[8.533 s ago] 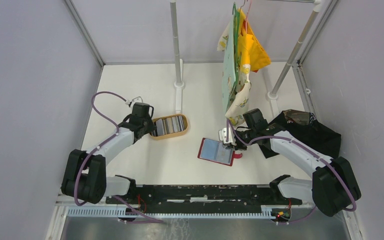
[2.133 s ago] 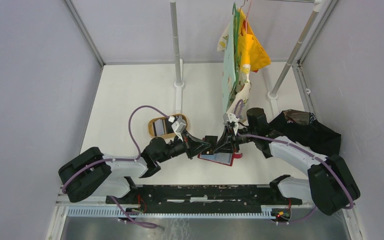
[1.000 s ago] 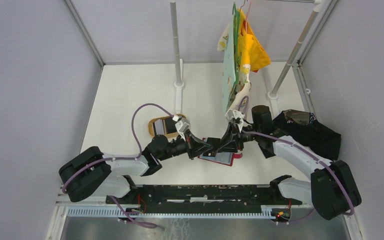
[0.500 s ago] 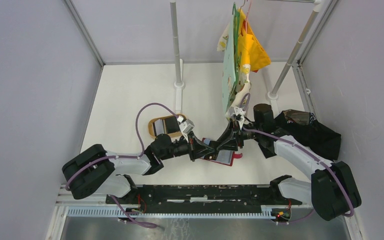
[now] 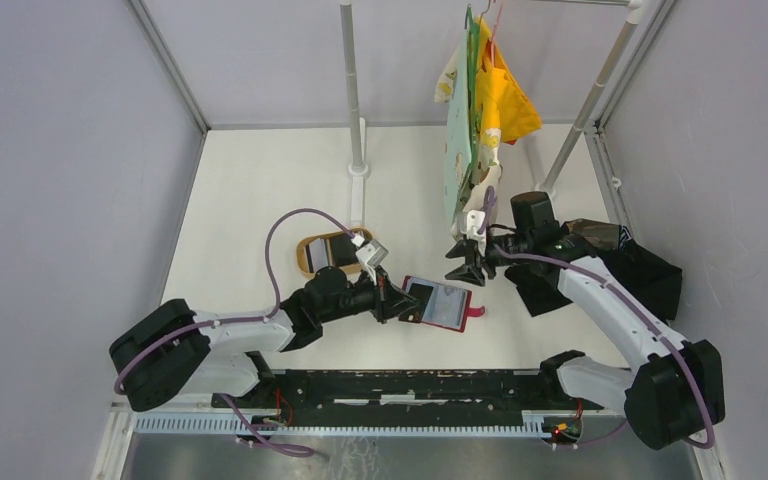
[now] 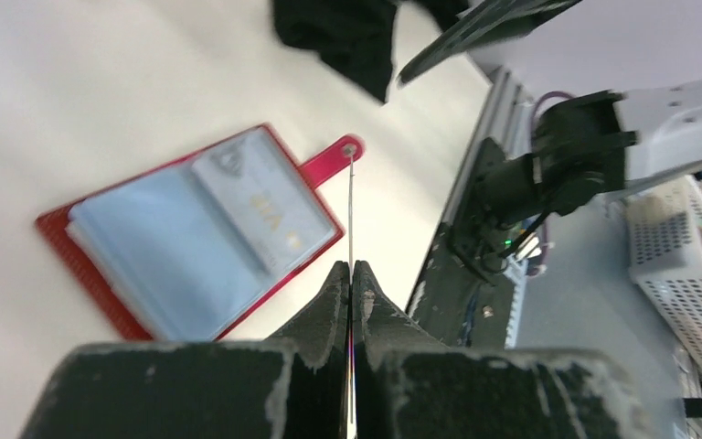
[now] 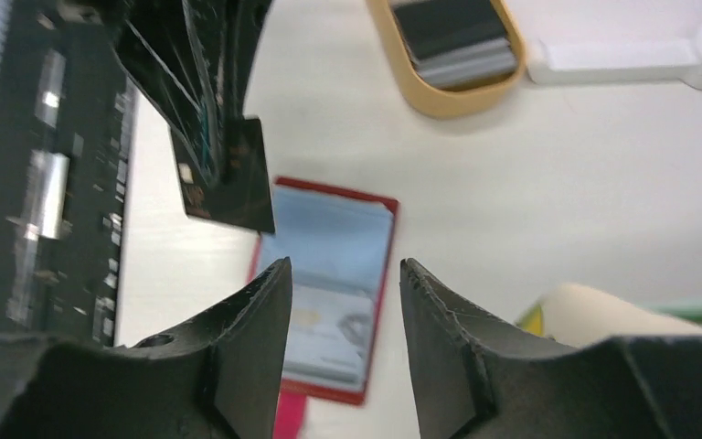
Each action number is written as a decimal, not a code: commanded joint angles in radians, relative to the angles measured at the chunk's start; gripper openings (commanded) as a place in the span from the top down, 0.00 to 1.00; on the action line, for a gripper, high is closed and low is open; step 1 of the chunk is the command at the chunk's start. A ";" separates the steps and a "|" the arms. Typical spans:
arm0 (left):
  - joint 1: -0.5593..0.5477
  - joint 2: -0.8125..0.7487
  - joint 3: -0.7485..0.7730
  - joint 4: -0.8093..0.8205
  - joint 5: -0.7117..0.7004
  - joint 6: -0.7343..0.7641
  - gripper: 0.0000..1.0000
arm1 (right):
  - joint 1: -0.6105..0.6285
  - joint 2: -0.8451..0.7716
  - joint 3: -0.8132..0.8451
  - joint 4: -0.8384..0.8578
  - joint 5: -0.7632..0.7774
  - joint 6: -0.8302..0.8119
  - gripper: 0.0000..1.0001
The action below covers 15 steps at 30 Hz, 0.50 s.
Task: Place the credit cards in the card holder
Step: Insert the credit card into the card holder.
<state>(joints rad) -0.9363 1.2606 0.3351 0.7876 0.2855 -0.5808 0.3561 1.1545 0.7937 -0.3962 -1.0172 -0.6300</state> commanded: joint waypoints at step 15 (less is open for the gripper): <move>0.008 -0.044 0.074 -0.247 -0.339 0.029 0.98 | 0.266 0.058 -0.239 -0.189 0.256 -0.780 0.81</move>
<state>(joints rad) -0.9314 1.2083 0.3805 0.4866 0.0032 -0.5804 0.5426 1.1488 0.5392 -0.5816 -0.7971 -1.2816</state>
